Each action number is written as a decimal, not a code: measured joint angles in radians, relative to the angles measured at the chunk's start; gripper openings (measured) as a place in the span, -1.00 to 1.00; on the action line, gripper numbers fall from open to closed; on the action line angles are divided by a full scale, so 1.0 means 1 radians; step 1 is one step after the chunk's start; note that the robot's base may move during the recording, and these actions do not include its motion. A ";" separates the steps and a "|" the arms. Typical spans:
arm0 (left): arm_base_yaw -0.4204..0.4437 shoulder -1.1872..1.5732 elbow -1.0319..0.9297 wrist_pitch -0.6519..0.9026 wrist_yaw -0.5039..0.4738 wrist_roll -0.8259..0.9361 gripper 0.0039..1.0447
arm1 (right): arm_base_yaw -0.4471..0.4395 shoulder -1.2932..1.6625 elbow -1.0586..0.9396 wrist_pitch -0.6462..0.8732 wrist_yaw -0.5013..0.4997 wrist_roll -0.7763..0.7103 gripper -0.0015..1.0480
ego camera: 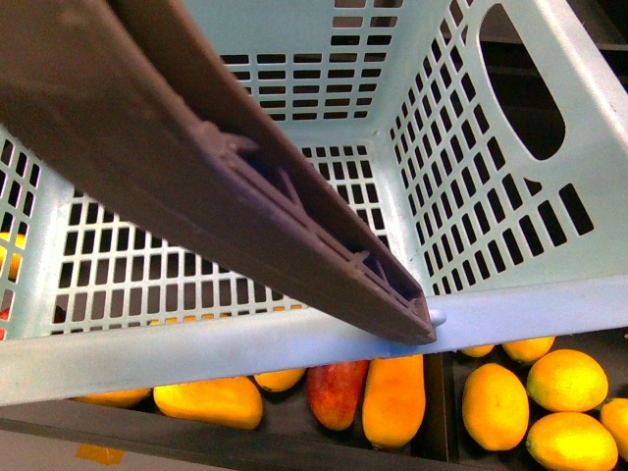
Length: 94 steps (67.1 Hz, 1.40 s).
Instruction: Pick lemon and mango into basket
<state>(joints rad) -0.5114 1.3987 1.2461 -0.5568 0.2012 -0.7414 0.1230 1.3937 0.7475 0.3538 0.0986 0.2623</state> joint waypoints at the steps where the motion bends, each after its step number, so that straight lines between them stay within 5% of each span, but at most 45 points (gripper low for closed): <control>1: 0.000 0.000 0.000 0.000 0.000 0.000 -0.74 | 0.015 -0.015 0.003 -0.003 0.010 -0.005 -0.07; 38: 0.000 0.000 0.000 0.000 0.000 0.000 -0.74 | 0.335 -0.056 0.065 -0.066 0.073 0.056 -0.07; 64: 0.000 0.000 0.000 0.000 0.000 0.000 -0.74 | 0.407 -0.012 0.065 -0.076 0.065 0.110 -0.07; 86: 0.000 0.000 0.000 -0.001 -0.002 0.000 -0.74 | 0.411 0.006 0.065 -0.094 0.062 0.128 0.85; 94: 0.000 0.000 -0.001 -0.001 0.000 0.001 -0.74 | 0.368 -0.006 0.065 -0.135 0.109 0.126 0.83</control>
<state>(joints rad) -0.5114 1.3987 1.2453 -0.5579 0.2008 -0.7406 0.4911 1.3876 0.8124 0.2188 0.2081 0.3882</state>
